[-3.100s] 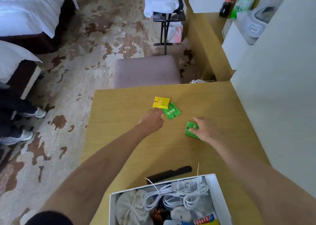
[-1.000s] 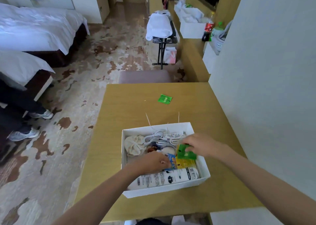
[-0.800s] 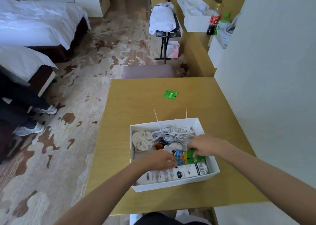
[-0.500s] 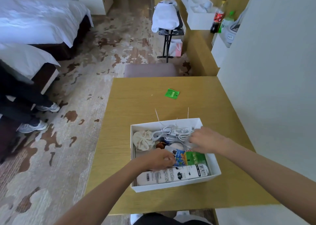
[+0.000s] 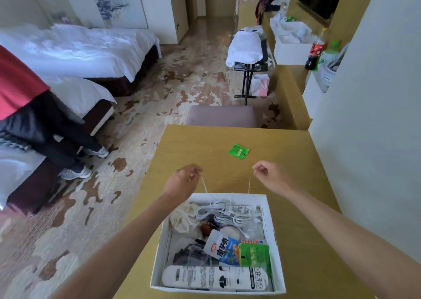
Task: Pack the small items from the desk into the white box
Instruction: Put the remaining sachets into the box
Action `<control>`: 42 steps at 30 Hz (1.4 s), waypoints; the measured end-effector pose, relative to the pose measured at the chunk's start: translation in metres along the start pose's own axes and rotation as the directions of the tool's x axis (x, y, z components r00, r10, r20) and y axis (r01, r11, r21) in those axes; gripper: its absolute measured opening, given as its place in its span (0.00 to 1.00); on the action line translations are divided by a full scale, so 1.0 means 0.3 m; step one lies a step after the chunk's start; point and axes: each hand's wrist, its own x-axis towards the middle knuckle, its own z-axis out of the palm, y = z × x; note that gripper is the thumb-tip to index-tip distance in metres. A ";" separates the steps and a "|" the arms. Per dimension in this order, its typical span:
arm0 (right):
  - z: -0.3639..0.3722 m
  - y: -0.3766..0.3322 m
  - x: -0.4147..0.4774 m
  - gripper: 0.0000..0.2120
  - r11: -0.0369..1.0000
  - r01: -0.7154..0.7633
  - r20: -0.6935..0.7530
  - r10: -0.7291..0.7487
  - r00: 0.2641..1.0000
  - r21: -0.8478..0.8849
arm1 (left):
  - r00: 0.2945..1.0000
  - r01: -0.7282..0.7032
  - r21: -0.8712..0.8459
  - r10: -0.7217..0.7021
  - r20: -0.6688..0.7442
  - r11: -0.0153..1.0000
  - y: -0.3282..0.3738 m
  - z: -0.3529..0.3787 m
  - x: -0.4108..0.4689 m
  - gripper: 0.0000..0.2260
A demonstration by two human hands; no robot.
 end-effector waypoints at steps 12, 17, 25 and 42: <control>0.231 0.134 0.270 0.07 0.989 -0.062 0.578 0.128 0.806 -0.133 | 0.901 0.063 0.038 -0.074 0.428 0.997 -0.180 0.091 0.318 0.09; 0.312 0.217 0.299 0.13 0.979 -0.108 0.571 0.188 0.799 -0.171 | 0.692 -0.118 0.105 0.006 0.722 0.987 -0.291 0.223 0.376 0.10; 0.352 0.300 0.237 0.11 0.961 0.097 0.648 0.100 0.755 -0.260 | 0.489 -0.278 0.105 0.046 0.871 0.955 -0.292 0.380 0.419 0.09; 0.141 0.434 0.277 0.07 0.891 -0.445 0.080 0.439 0.895 0.083 | 0.872 -0.299 0.400 0.077 0.484 0.866 -0.107 0.478 0.846 0.19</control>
